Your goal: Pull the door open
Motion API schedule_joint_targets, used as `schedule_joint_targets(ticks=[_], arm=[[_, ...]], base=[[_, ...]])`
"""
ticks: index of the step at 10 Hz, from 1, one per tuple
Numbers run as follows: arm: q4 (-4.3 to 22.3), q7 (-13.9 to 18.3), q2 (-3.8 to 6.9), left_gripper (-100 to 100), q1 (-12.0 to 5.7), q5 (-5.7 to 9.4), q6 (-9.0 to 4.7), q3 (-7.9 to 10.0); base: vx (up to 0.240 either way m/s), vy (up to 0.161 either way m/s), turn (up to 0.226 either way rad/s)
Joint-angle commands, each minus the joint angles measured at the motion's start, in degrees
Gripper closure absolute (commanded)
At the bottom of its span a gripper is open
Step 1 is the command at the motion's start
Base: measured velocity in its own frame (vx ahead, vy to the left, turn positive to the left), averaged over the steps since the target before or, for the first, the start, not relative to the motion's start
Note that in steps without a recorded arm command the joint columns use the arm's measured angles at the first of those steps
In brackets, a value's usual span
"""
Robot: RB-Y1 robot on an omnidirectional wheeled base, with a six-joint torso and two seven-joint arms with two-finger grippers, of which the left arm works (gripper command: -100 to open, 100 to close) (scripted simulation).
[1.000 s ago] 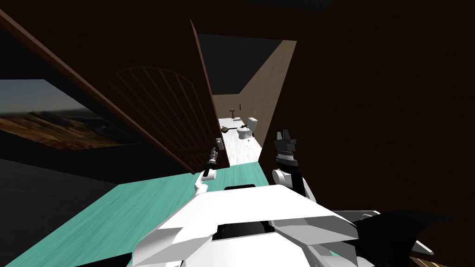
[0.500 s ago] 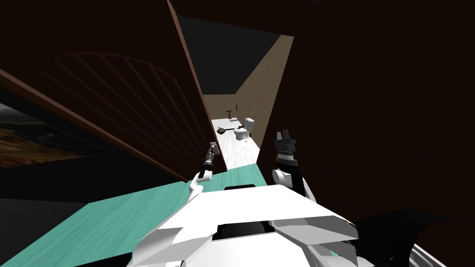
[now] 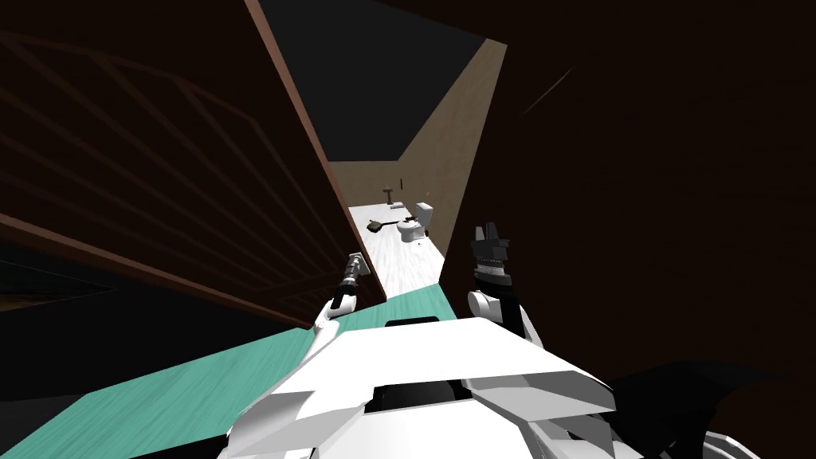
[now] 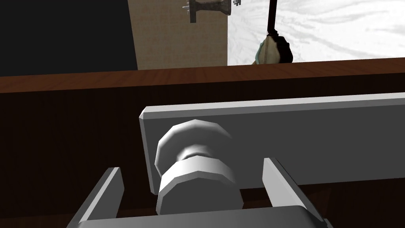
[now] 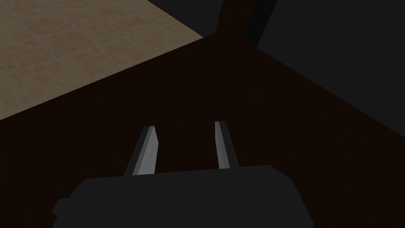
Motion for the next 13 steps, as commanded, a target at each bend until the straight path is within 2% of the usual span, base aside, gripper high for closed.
schedule_joint_targets(ticks=[1,2,7,13], arm=[[0.0,0.0,0.00,-100,0.00,0.00,0.00,0.00],[0.0,0.0,0.00,100,0.00,0.00,0.00,0.00],[0.0,0.0,0.00,100,0.00,0.00,0.00,0.00],[-0.9,2.8,2.73,100,1.36,0.24,-0.64,-2.94]], base=[[0.068,0.001,-0.023],[-0.014,0.002,0.023],[-0.010,0.000,-0.001],[-0.182,0.066,-0.121]])
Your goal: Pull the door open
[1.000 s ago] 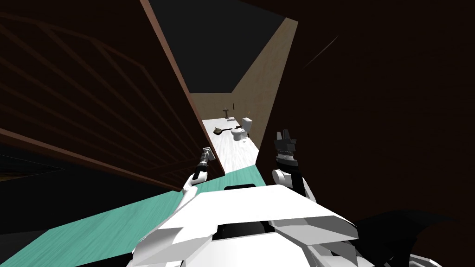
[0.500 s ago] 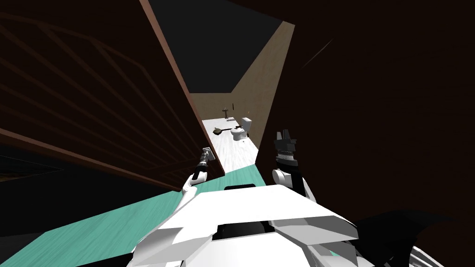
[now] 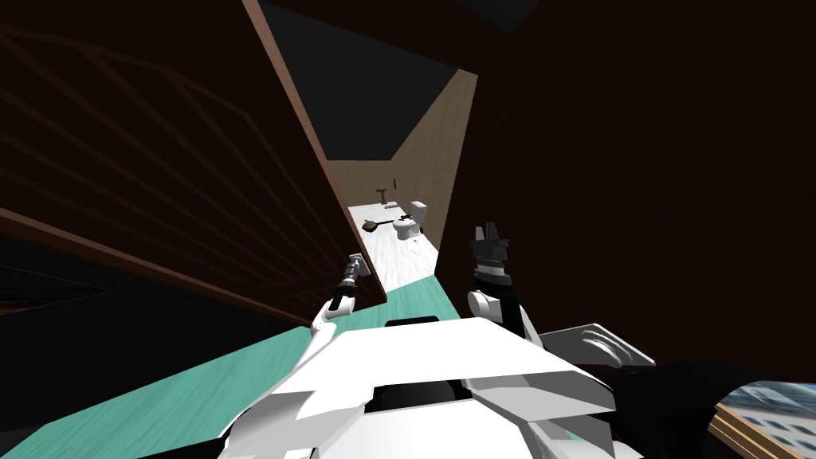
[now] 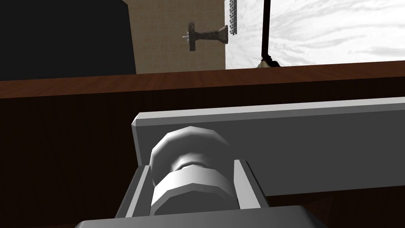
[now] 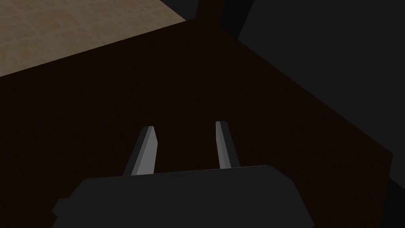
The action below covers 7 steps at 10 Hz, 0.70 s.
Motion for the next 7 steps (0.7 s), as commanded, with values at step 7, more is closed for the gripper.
schedule_joint_targets(ticks=[7], arm=[[-1.5,3.3,3.04,100,1.94,0.18,-0.93,-3.56]], base=[[-0.176,0.059,-0.106]])
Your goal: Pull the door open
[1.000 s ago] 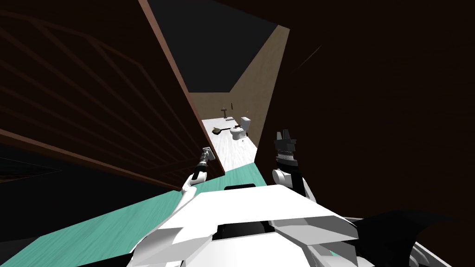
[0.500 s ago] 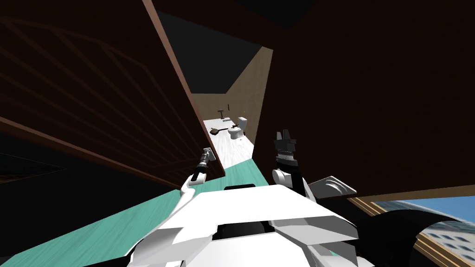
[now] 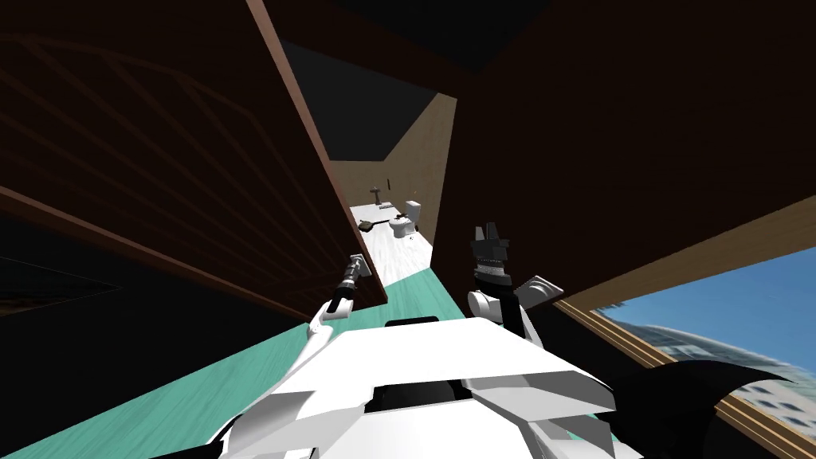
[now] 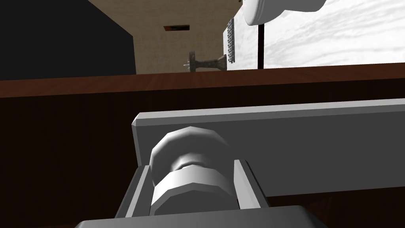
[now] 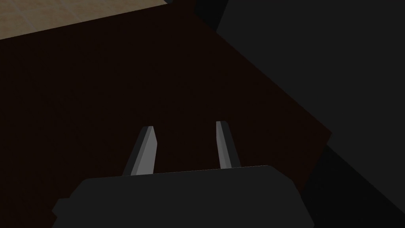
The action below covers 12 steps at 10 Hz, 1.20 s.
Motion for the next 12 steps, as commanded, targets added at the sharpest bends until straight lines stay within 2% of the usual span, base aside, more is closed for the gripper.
schedule_joint_targets(ticks=[1,5,8,9,10,11,12], arm=[[-0.5,0.9,0.87,100,0.70,-0.03,-0.57,-0.95],[-2.1,3.3,3.47,100,2.65,-0.04,-1.96,-3.39],[-3.0,4.7,4.90,100,3.72,-0.04,-2.73,-4.73],[-2.7,4.3,4.42,100,3.35,-0.12,-2.47,-4.64],[-3.3,5.4,5.82,100,4.67,-0.15,-3.62,-5.65],[-3.4,5.7,6.18,100,4.96,-0.14,-3.92,-5.86],[-3.8,6.4,6.98,100,5.60,-0.14,-4.58,-6.34]], base=[[-0.225,0.066,-0.130],[-0.217,0.092,-0.124],[-0.215,0.083,-0.100],[-0.095,0.017,-0.018],[-0.160,0.033,-0.126],[-0.221,0.103,-0.126],[-0.188,0.101,-0.115]])
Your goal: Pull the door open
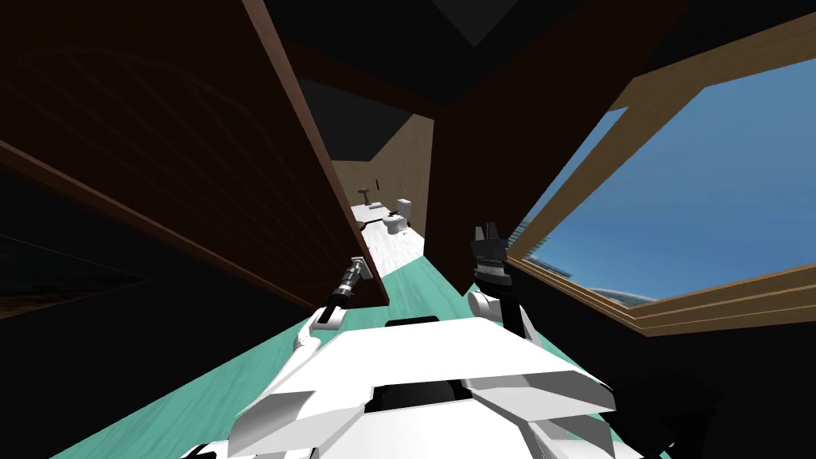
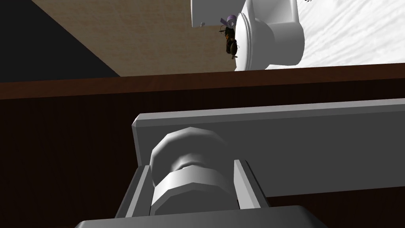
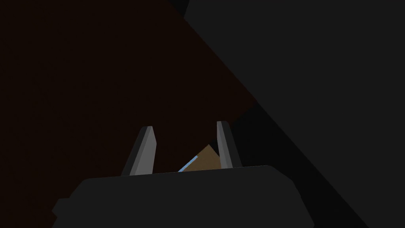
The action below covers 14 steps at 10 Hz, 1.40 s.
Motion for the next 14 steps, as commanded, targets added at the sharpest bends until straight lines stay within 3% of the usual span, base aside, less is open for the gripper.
schedule_joint_targets(ticks=[1,6,7,8,9,14], arm=[[-0.5,1.0,1.26,100,1.15,-0.04,-1.11,-0.82],[-2.3,3.9,4.91,100,4.07,-0.01,-4.14,-2.98],[-2.0,3.5,4.48,100,3.71,-0.06,-3.74,-2.89],[-1.9,4.5,5.69,100,4.69,-0.13,-5.24,-3.54],[-1.9,4.7,6.00,100,4.89,-0.13,-5.62,-3.66],[-2.1,7.3,9.58,100,7.14,-0.21,-9.92,-5.05]], base=[[-0.186,0.079,-0.108],[-0.200,0.087,-0.100],[-0.082,0.028,-0.014],[-0.178,0.054,-0.133],[-0.223,0.101,-0.158],[-0.187,0.117,-0.131]])
